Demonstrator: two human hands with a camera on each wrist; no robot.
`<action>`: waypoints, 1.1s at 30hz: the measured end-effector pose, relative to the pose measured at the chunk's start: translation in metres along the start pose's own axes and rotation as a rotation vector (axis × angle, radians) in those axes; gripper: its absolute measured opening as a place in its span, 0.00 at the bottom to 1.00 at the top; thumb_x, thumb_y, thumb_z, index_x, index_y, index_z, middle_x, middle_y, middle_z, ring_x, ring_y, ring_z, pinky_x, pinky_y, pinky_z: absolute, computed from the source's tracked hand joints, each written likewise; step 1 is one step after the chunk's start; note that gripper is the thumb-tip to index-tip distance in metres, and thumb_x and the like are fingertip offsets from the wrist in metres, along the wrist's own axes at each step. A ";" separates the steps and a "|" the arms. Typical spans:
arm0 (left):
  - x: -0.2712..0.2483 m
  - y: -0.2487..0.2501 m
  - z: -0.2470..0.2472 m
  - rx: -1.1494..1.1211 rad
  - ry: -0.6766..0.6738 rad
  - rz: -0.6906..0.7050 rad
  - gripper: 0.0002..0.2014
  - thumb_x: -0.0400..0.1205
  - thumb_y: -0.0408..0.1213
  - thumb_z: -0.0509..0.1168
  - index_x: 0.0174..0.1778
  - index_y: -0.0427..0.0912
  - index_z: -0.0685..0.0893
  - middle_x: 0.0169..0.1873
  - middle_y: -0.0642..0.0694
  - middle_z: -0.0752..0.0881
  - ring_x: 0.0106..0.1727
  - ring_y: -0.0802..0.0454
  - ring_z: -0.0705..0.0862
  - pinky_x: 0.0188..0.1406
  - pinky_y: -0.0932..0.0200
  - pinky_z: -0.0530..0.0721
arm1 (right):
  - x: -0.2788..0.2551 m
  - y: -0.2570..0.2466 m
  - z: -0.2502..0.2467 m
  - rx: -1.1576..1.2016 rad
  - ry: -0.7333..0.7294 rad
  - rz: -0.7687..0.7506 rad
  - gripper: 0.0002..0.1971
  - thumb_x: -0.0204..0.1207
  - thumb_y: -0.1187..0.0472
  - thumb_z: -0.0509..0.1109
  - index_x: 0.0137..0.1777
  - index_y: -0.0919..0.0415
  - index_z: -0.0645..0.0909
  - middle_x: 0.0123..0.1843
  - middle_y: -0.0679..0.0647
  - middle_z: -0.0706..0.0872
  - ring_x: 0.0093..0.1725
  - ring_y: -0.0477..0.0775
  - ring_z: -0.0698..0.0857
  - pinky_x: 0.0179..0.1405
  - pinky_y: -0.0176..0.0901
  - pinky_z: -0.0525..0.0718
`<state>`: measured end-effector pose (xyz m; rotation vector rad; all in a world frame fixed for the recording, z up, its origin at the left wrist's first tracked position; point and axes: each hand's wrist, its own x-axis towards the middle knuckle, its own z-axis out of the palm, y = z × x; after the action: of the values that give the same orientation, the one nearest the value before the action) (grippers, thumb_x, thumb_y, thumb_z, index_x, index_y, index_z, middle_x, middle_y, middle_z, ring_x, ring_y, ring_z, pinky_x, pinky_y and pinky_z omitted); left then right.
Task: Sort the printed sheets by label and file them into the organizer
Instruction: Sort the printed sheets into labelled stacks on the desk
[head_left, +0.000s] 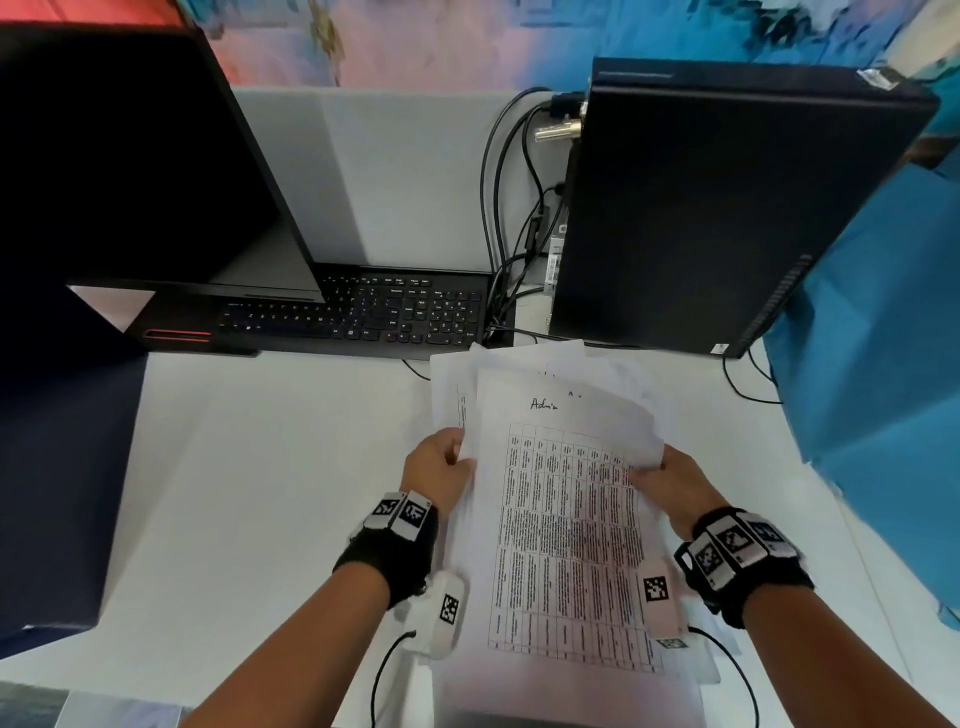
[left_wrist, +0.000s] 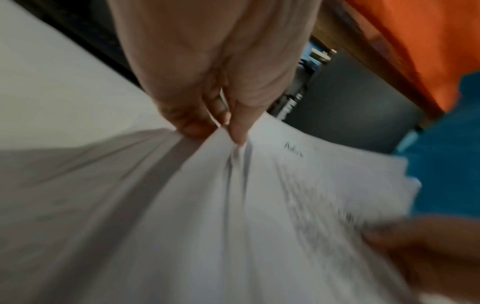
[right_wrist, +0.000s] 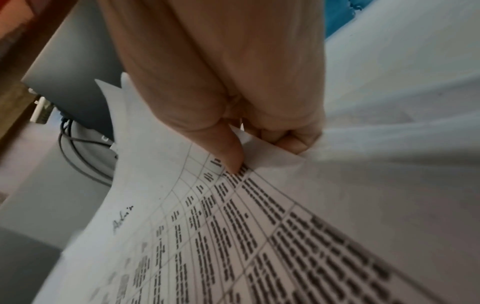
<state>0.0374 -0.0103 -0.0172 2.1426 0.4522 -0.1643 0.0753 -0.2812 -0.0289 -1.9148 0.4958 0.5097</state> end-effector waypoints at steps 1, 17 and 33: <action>-0.004 -0.001 0.002 0.013 0.023 0.065 0.13 0.78 0.27 0.67 0.57 0.42 0.83 0.46 0.48 0.78 0.46 0.51 0.78 0.48 0.69 0.74 | -0.002 -0.001 -0.001 0.038 0.002 -0.004 0.17 0.76 0.77 0.63 0.61 0.63 0.78 0.47 0.53 0.83 0.55 0.58 0.79 0.56 0.50 0.77; -0.036 -0.005 0.013 -0.106 -0.194 0.377 0.16 0.73 0.14 0.63 0.46 0.35 0.90 0.44 0.57 0.85 0.47 0.68 0.84 0.54 0.78 0.76 | -0.010 0.001 -0.011 0.225 -0.019 -0.014 0.17 0.80 0.78 0.60 0.68 0.77 0.73 0.68 0.72 0.79 0.66 0.70 0.79 0.64 0.56 0.76; -0.036 0.003 0.008 -0.369 -0.201 0.074 0.18 0.83 0.42 0.64 0.67 0.46 0.71 0.62 0.54 0.83 0.64 0.58 0.81 0.67 0.58 0.77 | -0.035 -0.028 -0.012 0.421 -0.021 -0.152 0.12 0.81 0.70 0.63 0.63 0.66 0.78 0.59 0.58 0.87 0.54 0.50 0.86 0.53 0.41 0.85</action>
<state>0.0062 -0.0273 -0.0089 1.7567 0.2615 -0.2326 0.0633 -0.2778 0.0155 -1.5268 0.4029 0.2968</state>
